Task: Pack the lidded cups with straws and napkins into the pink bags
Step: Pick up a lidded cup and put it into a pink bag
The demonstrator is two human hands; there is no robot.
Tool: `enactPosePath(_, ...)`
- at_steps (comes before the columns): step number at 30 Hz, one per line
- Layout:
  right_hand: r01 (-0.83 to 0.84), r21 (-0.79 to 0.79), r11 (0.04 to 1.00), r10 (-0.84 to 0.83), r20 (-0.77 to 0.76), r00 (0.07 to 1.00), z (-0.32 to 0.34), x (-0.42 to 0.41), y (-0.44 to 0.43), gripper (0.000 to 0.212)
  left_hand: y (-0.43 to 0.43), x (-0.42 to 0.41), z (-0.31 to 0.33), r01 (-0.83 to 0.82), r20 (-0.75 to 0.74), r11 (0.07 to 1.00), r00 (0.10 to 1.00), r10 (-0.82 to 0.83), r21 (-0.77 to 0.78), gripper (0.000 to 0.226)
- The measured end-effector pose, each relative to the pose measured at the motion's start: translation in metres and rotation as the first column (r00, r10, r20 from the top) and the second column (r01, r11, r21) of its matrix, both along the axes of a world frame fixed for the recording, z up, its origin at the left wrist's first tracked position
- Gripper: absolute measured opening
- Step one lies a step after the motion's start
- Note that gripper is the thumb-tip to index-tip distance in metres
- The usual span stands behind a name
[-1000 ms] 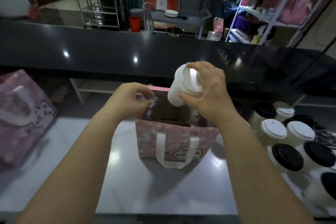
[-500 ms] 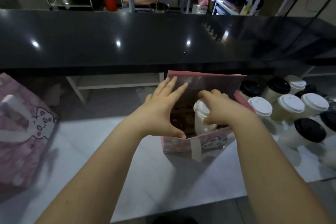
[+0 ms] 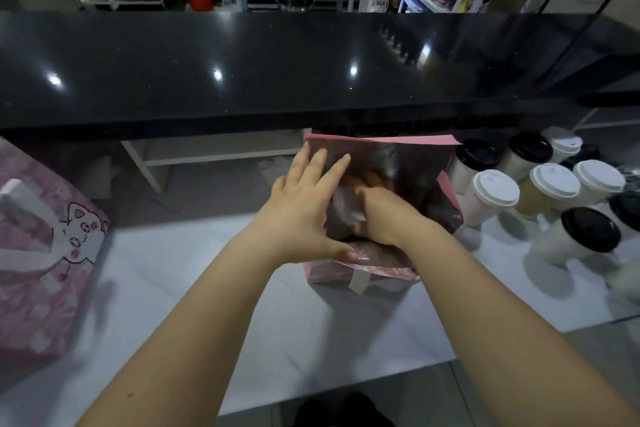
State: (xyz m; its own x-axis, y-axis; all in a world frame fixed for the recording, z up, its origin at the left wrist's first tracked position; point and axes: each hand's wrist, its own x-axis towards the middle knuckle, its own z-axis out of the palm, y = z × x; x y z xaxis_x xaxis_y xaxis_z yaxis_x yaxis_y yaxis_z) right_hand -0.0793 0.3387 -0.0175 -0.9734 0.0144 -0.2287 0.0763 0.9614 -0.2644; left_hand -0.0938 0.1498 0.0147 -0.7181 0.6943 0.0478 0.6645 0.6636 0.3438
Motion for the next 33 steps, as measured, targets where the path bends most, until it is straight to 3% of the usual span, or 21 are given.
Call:
enactPosePath(4, -0.074, 0.104, 0.992, 0.078, -0.043, 0.996, -0.003, 0.008, -0.005, 0.092, -0.001, 0.002, -0.002, -0.035, -0.051, 0.999, 0.998, 0.033, -0.029, 0.13)
enactPosePath(9, -0.228, 0.218, 0.949, 0.213, 0.093, 0.973, -0.009, -0.005, -0.016, 0.096, 0.001, 0.005, -0.005, -0.072, -0.104, 0.995, 0.992, 0.065, -0.063, 0.126)
enactPosePath(13, -0.341, 0.195, 0.92, 0.301, 0.208, 0.931, -0.016, -0.006, -0.012, 0.098, 0.002, 0.002, -0.007, -0.076, -0.116, 0.994, 0.991, 0.068, -0.072, 0.126)
enactPosePath(17, -0.327, 0.089, 0.941, 0.305, 0.201, 0.931, -0.023, -0.006, -0.011, 0.098, 0.001, 0.0, -0.009, -0.08, -0.116, 0.996, 0.991, 0.074, -0.049, 0.124)
enactPosePath(23, -0.331, 0.157, 0.931, 0.292, 0.229, 0.929, -0.016, -0.014, -0.008, 0.093, 0.002, -0.001, -0.007, -0.114, -0.143, 0.993, 0.984, 0.108, -0.034, 0.115)
enactPosePath(28, -0.145, 0.053, 0.988, 0.144, 0.035, 0.989, 0.03, -0.016, 0.004, 0.078, 0.007, 0.005, 0.006, -0.184, -0.108, 0.983, 0.978, 0.181, -0.019, 0.098)
enactPosePath(30, -0.149, 0.04, 0.988, 0.151, -0.053, 0.987, 0.048, -0.008, 0.013, 0.082, 0.011, 0.012, 0.015, -0.22, -0.192, 0.975, 0.956, 0.221, 0.029, 0.081)
enactPosePath(33, -0.135, 0.0, 0.991, 0.134, -0.144, 0.981, 0.073, 0.013, 0.031, 0.071, 0.022, 0.024, 0.031, -0.281, -0.287, 0.956, 0.912, 0.294, 0.087, 0.056)
